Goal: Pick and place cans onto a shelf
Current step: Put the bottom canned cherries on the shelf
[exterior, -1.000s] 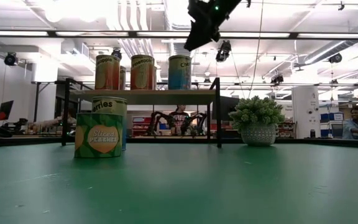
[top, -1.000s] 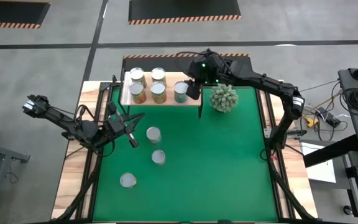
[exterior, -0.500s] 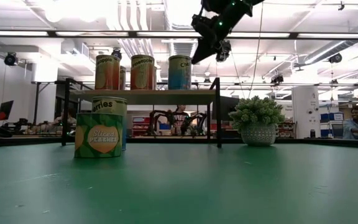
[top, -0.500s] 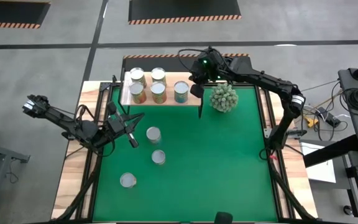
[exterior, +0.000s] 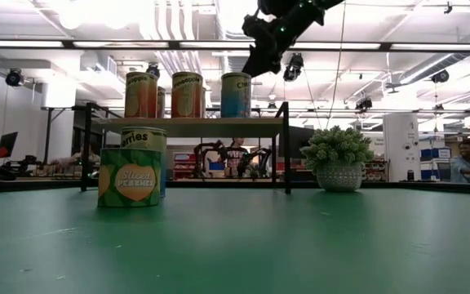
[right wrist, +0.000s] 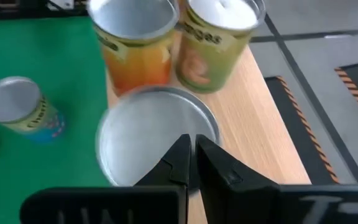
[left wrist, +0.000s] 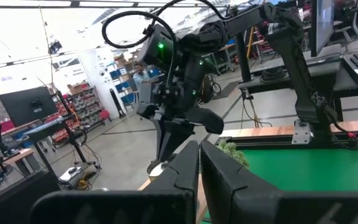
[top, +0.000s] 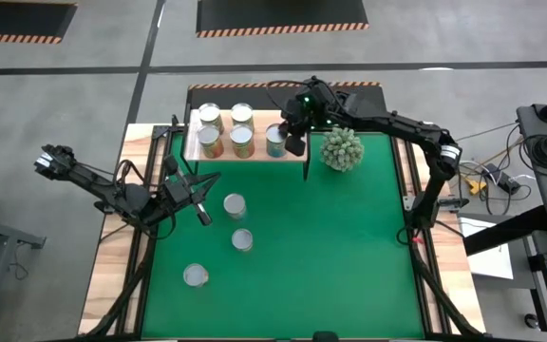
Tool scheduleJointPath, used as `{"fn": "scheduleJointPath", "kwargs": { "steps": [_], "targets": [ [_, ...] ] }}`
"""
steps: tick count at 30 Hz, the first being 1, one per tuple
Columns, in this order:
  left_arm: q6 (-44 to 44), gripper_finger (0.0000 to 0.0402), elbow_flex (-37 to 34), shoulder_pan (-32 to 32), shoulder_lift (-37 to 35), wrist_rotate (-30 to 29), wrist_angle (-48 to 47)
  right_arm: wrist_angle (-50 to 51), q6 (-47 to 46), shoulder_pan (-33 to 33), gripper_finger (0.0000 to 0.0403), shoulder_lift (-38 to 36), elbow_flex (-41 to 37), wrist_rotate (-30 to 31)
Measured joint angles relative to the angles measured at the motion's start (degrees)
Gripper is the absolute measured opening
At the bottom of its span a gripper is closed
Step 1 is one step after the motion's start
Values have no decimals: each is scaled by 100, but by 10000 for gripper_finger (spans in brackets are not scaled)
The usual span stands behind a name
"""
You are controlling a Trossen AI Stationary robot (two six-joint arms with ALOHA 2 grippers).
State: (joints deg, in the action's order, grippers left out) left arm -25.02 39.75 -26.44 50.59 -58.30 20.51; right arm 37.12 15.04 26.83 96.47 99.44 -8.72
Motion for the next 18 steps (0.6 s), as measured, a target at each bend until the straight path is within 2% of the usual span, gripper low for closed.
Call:
{"fn": "scheduleJointPath", "kwargs": {
  "steps": [6, 18],
  "targets": [
    [0, 0, 0, 0, 4, 0, -1, 241, -6, -35, 12, -84, 0, 429],
    [0, 0, 0, 0, 4, 0, -7, 667, -672, -263, 12, -176, 2, 427]
  ]
}}
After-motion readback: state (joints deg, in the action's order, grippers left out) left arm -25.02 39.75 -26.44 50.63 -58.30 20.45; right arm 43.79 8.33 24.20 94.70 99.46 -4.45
